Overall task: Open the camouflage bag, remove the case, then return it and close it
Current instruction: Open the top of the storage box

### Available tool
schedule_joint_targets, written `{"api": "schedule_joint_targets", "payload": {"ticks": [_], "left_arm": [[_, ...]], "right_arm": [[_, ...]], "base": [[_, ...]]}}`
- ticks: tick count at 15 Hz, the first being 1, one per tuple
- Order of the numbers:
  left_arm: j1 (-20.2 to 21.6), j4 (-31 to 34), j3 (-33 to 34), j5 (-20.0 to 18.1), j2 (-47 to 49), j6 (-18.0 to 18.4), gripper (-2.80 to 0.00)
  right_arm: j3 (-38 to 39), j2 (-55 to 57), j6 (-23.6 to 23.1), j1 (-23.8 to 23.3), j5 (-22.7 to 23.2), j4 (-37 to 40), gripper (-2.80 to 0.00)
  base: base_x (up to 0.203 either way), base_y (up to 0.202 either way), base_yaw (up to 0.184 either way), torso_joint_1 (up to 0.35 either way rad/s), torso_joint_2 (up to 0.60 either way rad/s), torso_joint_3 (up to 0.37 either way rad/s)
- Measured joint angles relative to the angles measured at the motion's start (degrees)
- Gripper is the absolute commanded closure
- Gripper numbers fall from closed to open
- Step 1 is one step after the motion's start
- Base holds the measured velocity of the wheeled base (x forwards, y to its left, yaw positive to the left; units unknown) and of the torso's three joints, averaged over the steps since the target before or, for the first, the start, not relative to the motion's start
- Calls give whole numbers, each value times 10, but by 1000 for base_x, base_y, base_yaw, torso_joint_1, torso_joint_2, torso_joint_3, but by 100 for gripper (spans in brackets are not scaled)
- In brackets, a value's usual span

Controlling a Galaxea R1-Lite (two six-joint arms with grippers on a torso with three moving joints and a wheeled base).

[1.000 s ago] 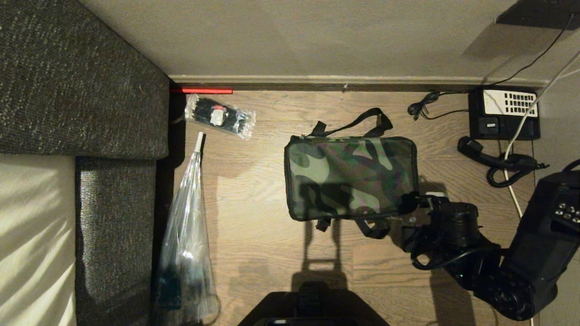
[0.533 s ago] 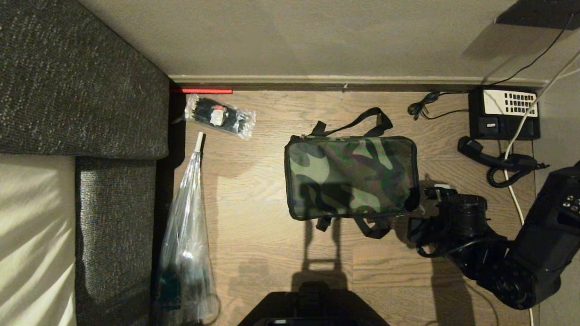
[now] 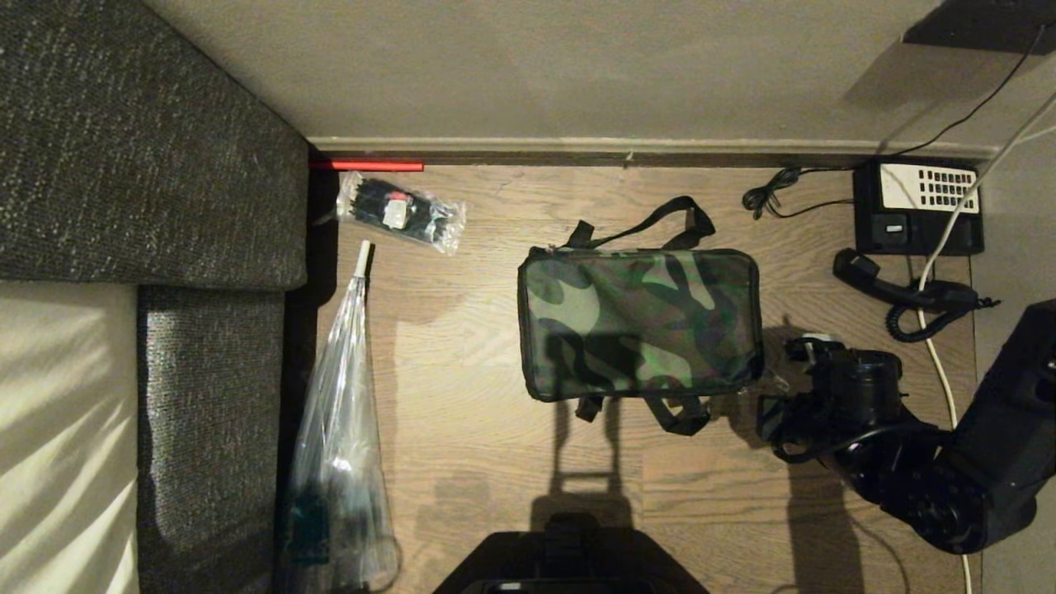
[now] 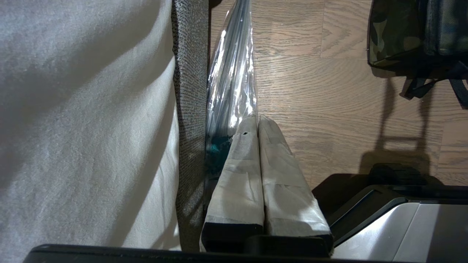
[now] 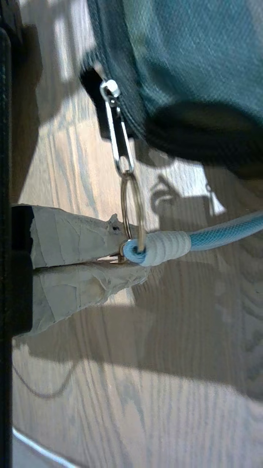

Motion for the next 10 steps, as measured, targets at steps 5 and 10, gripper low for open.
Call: {"api": "schedule_joint_targets", "payload": {"ticks": [5,10], "left_arm": [[0,0,0,0,0,0,0],[0,0,0,0,0,0,0]], "right_arm": [[-7,-5,-5,-16,2,11,0],[-13,-11,-13,-30,2,24,0]], "base": [[0,0,0,0,0,0],[0,0,0,0,0,0]]}}
